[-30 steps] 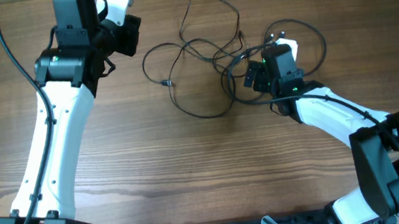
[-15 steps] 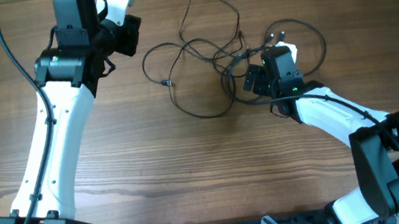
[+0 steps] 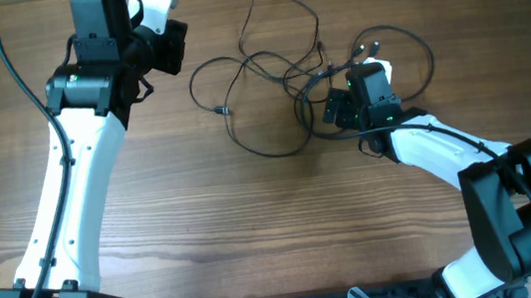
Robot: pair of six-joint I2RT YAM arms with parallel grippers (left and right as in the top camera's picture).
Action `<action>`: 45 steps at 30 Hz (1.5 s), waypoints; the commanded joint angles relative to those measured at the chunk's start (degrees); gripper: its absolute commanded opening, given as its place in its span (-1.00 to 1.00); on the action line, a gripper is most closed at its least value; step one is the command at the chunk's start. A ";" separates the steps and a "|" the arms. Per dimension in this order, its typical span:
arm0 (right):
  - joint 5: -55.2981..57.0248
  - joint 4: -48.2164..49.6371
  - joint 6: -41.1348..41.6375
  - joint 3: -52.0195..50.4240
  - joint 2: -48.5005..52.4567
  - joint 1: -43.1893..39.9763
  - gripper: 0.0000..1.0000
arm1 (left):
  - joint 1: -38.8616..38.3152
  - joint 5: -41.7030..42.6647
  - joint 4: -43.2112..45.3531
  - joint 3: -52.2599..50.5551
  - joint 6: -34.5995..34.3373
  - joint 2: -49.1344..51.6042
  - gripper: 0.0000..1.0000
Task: Untangle cables
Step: 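Lower the right gripper onto the USB plug strands and grasp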
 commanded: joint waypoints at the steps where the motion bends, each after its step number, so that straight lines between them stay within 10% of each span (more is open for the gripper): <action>1: -0.52 0.92 -0.98 0.20 1.25 0.11 0.99 | 0.00 0.11 0.24 -0.26 -0.48 -1.62 -0.20; 45: -2.95 7.39 -5.29 0.20 6.97 -3.28 0.99 | 0.00 0.11 0.24 -0.26 -0.48 -1.62 -0.20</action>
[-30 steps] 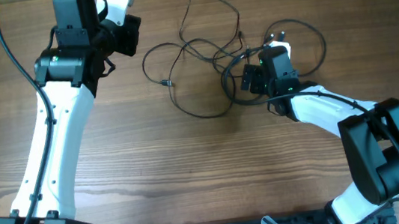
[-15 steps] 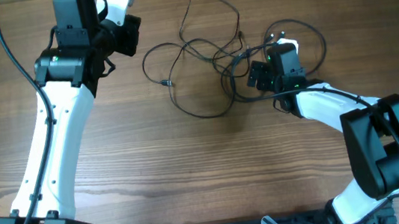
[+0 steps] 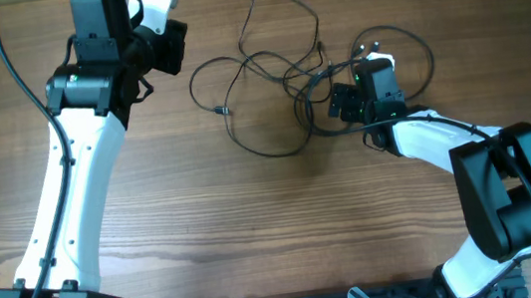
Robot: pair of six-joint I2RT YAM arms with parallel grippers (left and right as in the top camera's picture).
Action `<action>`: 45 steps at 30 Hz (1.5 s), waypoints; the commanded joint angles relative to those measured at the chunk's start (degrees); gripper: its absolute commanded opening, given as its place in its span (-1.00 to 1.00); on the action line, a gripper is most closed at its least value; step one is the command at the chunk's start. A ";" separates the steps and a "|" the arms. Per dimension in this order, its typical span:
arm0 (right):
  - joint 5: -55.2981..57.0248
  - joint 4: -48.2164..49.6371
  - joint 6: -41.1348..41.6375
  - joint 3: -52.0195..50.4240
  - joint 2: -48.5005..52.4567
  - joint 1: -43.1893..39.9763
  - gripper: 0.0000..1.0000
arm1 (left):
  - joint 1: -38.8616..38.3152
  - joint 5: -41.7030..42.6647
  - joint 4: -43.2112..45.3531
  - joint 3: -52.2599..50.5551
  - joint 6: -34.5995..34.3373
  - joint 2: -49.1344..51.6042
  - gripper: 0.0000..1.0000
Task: Untangle cables
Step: 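Lower the right gripper onto the USB plug strands and grasp, then lift the grasped cable with the right gripper and pull it far right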
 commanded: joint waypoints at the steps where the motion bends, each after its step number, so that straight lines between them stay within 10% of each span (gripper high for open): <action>1: -1.66 -0.37 -0.07 0.17 2.05 0.00 0.97 | -0.02 0.11 0.22 -0.26 -0.48 -1.62 -0.20; 10: -1.66 -2.95 0.02 0.17 2.05 0.02 0.16 | -0.02 0.11 0.20 -0.26 -0.50 -1.62 -0.20; 17: -3.15 -4.48 0.11 0.17 2.05 0.02 -0.91 | -0.02 0.11 0.20 -0.26 -0.50 -1.73 -0.20; 45: -4.57 -17.57 -4.63 14.05 -19.82 0.02 -0.91 | -0.02 1.60 -0.22 -0.26 -0.50 -2.62 -0.20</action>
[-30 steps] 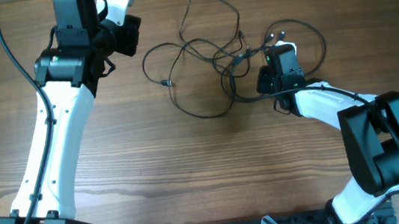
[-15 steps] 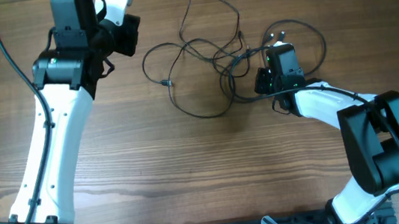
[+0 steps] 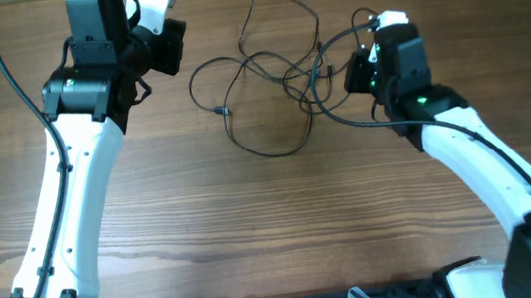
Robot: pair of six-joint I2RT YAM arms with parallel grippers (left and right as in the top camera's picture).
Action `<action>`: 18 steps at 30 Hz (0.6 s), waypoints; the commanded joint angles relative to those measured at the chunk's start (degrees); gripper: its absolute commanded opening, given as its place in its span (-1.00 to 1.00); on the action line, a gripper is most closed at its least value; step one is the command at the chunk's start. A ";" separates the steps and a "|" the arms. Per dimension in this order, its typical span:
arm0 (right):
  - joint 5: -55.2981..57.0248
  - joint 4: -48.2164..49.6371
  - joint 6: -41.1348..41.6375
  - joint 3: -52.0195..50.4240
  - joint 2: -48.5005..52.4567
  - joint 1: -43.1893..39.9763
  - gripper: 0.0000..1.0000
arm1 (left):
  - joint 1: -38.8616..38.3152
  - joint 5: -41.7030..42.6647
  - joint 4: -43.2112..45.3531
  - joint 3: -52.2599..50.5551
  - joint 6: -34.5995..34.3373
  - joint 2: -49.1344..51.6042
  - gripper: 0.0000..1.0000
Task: Untangle cables
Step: 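Lift the grasped cable with the right gripper and pull it far right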
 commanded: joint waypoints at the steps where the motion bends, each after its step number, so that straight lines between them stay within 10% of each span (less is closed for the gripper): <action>1: 0.07 -4.24 -2.71 5.42 -3.10 0.13 -0.91 | 0.00 1.44 -0.20 -0.26 -0.52 -1.31 -0.20; 18: 18.82 -21.66 -16.61 43.17 -4.96 0.07 -0.92 | 0.00 3.15 -0.17 -0.26 -0.52 -2.14 -0.20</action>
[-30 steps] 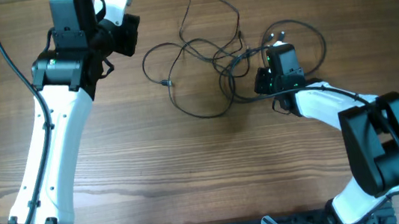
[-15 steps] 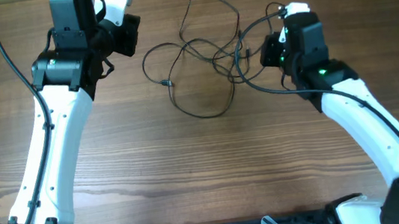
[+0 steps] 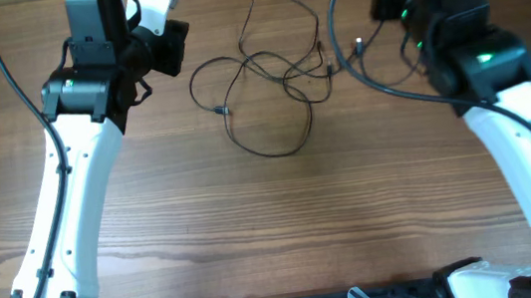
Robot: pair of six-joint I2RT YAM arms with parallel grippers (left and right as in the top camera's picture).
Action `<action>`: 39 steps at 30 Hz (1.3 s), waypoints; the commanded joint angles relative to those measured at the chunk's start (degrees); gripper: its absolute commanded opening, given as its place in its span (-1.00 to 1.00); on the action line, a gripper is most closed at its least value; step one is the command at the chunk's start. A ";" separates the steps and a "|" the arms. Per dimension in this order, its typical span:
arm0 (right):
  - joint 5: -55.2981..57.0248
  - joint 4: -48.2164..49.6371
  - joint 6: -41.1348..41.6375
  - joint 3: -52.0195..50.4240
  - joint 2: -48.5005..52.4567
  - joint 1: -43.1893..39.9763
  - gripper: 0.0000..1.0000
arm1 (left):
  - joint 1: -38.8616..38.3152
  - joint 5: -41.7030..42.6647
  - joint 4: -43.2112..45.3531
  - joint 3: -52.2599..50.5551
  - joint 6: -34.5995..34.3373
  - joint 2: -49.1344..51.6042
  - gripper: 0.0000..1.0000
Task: Untangle cables
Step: 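Lift the grasped cable with the right gripper and pull it far right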
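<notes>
A tangle of thin black cables (image 3: 258, 68) lies on the wooden table (image 3: 255, 230) at the back centre. One thicker black cable (image 3: 378, 84) hangs in a wide loop from my right gripper, which is raised at the back right and shut on it. The loop's plug end (image 3: 359, 46) dangles just right of the tangle. My left gripper (image 3: 172, 49) hovers left of the tangle, apart from it. Its fingers are not clear from above.
The white left arm (image 3: 74, 181) runs down the left side and the white right arm (image 3: 526, 149) down the right side. Black base hardware lines the front edge.
My right gripper has moved back and to the right and sits higher, with the thick cable loop drawn further away from the thin tangle. The left arm has not moved.
My right gripper was low on the cables at the right of the tangle. Then it sat a little further back on the same spot. Later it had risen with a black loop, which now hangs nearly apart from the thin cables.
</notes>
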 commanded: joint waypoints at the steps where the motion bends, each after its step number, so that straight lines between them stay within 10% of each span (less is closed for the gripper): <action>1: 8.55 -1.20 -6.34 9.60 -1.97 -0.09 -0.91 | 0.00 1.55 0.24 -0.24 -0.52 -1.86 -0.20; 15: 20.81 -2.34 -20.17 25.99 3.54 -10.54 -0.91 | 0.00 1.55 0.68 -0.24 -0.50 -1.88 -0.20; 39: 1.77 1.44 -3.91 29.57 24.46 -37.22 -0.91 | 0.00 1.51 0.87 -0.24 -0.76 -1.92 -0.20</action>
